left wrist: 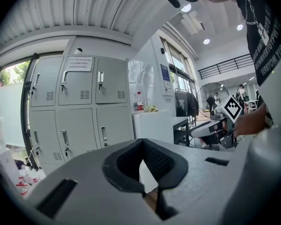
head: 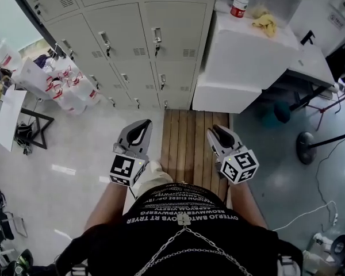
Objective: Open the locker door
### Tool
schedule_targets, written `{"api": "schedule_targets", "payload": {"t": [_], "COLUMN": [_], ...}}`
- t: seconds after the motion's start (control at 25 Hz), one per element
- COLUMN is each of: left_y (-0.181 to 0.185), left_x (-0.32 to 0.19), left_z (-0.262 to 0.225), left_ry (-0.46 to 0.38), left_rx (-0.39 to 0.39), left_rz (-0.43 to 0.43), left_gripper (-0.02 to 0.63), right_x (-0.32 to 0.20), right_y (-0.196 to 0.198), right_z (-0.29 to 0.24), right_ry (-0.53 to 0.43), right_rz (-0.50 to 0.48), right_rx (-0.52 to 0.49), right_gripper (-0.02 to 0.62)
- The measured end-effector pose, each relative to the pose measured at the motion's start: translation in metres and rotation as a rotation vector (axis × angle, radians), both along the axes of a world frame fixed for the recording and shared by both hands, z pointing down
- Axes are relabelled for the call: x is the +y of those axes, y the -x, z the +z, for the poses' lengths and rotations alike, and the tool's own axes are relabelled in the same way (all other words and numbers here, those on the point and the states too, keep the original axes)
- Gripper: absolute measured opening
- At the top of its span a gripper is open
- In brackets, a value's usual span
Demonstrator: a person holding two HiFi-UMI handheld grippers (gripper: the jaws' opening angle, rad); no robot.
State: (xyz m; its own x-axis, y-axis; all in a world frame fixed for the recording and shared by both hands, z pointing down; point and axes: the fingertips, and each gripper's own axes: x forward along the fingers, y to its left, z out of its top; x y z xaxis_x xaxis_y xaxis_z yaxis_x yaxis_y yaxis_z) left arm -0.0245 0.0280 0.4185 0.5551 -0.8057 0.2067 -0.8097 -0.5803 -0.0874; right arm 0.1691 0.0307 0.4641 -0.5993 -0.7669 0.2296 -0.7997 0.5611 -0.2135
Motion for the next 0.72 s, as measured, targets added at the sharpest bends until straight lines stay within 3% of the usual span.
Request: {"api": "schedule_targets", "payload": {"t": [0.24, 0.48, 0.72], "left_y": [0.03, 0.042, 0.074], "left_x": [-0.034, -0.072, -0.1], "left_z": [0.013, 0.005, 0.013], "left_ry": [0.048, 0.011, 0.032], "left_rx": [-0.023, -0.007, -0.013], "left_rz": [-0.004, 0.047, 0.051], "left_gripper": [0.0, 0.0, 0.0], "right_x": [-0.032, -0.067, -0.095], "right_y": [0.026, 0.046, 0.081], "right_z": [0.002, -0.001, -0.014], "right_ry": [0.017, 0.019, -0.015], "right_rz": [-0.012, 0.004, -0.002], "right_rx": [0.008, 0.014, 0.03], "right_gripper": [0.089, 0.089, 0.089]}}
